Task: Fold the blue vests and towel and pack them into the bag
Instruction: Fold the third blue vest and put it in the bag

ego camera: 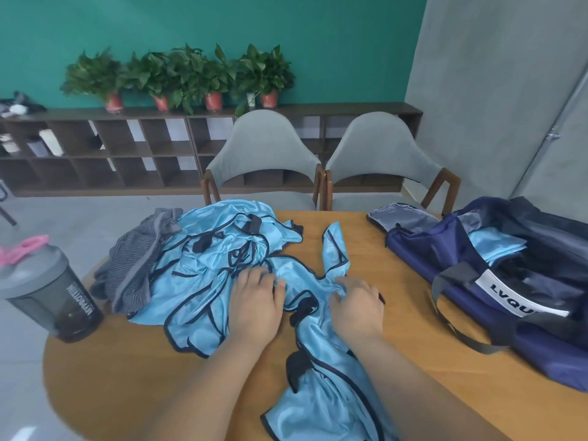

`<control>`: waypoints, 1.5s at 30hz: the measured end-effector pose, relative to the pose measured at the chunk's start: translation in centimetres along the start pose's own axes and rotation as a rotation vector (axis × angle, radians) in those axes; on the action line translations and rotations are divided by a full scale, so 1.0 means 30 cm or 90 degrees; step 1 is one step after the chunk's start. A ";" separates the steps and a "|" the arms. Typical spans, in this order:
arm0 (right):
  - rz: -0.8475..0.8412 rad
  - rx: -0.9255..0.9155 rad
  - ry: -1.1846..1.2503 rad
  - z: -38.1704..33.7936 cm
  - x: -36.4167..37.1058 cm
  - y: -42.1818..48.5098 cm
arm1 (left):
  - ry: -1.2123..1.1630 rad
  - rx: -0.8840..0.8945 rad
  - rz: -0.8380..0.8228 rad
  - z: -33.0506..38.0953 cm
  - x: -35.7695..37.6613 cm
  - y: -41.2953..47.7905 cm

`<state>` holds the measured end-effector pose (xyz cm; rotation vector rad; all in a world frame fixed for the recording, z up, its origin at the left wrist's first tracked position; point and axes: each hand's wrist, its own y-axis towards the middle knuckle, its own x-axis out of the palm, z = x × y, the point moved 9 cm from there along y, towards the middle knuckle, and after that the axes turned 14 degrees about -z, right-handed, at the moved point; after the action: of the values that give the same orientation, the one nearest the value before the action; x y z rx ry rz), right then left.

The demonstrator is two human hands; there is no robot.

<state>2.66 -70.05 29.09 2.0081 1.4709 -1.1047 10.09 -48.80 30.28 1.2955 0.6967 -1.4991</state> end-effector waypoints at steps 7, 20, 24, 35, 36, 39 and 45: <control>-0.099 0.101 0.070 0.069 -0.095 0.131 | -0.064 -0.136 -0.257 0.072 0.029 -0.006; -0.084 -0.003 0.499 0.064 -0.247 0.101 | -0.706 -0.234 -0.208 0.032 -0.029 -0.014; 0.008 -0.064 0.590 0.045 -0.376 0.048 | -0.923 -0.255 -0.197 0.052 -0.075 -0.003; 0.259 -0.201 0.436 -0.049 -0.709 0.025 | -0.907 0.016 0.019 0.120 -0.458 0.157; 0.239 -0.225 0.434 -0.072 -0.735 0.064 | -0.876 0.059 0.013 0.134 -0.497 0.196; 0.058 -0.206 0.350 -0.156 -0.726 0.195 | -0.667 0.074 -0.086 0.153 -0.515 0.329; -0.043 -0.209 -0.084 -0.090 -0.375 0.148 | -0.265 0.062 -0.099 0.182 -0.261 0.198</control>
<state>6.31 -76.40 39.09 1.6422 1.5469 -0.9319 13.00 -53.25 40.18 0.9690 0.4630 -1.8760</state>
